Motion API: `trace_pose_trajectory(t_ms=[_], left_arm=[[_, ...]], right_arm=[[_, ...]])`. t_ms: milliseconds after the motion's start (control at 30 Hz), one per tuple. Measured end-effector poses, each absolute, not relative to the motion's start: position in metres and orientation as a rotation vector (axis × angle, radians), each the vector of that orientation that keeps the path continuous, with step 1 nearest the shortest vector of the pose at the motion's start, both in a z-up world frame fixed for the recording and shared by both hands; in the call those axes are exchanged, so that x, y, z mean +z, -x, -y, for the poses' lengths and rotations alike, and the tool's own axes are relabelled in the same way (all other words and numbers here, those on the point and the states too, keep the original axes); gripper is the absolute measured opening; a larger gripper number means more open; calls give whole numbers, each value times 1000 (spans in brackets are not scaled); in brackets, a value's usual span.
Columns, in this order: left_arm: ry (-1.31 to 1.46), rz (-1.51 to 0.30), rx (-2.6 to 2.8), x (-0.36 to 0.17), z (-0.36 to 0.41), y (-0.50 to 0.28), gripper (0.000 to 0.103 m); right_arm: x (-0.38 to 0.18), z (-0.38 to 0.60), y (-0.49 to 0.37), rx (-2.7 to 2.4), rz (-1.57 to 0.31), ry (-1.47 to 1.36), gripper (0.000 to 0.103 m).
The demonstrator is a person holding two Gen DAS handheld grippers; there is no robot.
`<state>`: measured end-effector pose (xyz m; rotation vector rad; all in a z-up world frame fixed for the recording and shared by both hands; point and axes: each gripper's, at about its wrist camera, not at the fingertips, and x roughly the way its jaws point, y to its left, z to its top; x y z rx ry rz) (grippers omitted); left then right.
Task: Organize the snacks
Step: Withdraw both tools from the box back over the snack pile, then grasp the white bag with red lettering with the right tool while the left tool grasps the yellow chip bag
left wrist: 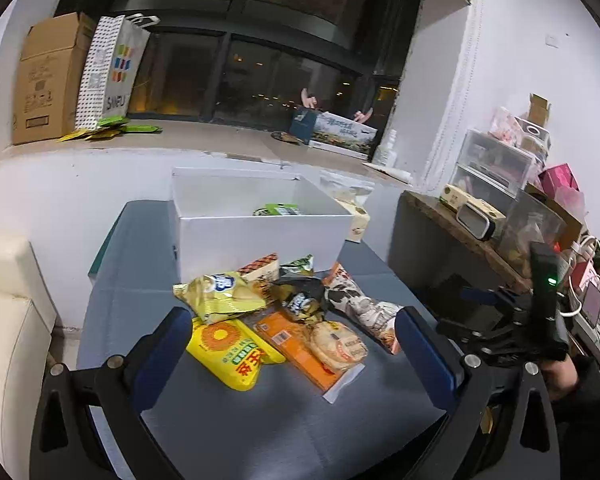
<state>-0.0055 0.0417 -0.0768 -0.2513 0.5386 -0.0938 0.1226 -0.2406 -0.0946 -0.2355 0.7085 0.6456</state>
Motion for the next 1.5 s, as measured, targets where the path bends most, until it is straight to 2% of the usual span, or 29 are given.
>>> trace_pose_trajectory(t_ms=[367,633,700,733,767,833,867,1133,1300,1500], left_arm=[[238,-552,-113,-74,-41,4,103],[286,-558,-79,-79,-59,6,103],[308,-560,-73,-82,-63,6,103],[314,-561,-70,-83,-65,6,103],[322,-567,-65,-85,-67,5,103],[341,-580,-58,-90,-71,2,103],[350,-583,-57,-91,-73,1,103],[337,-655,-27,-112,-81,-32,103],[311,-754,-8,-136,-85,-89,103],[486,-865,14,-171,-115,-148,103]], right_arm=[[-130,203,-195,746,-864,266,103],[-184,186,-271,748,-1084,214,102],[-193,187,-278,792,-1134,166,87],[-196,188,-278,809,-1143,154,73],[-196,188,-276,814,-1134,160,68],[-192,191,-272,807,-1118,151,39],[-187,195,-270,816,-1112,122,35],[-146,224,-225,782,-967,102,35],[-110,246,-185,786,-851,35,35],[-88,252,-159,808,-792,20,35]])
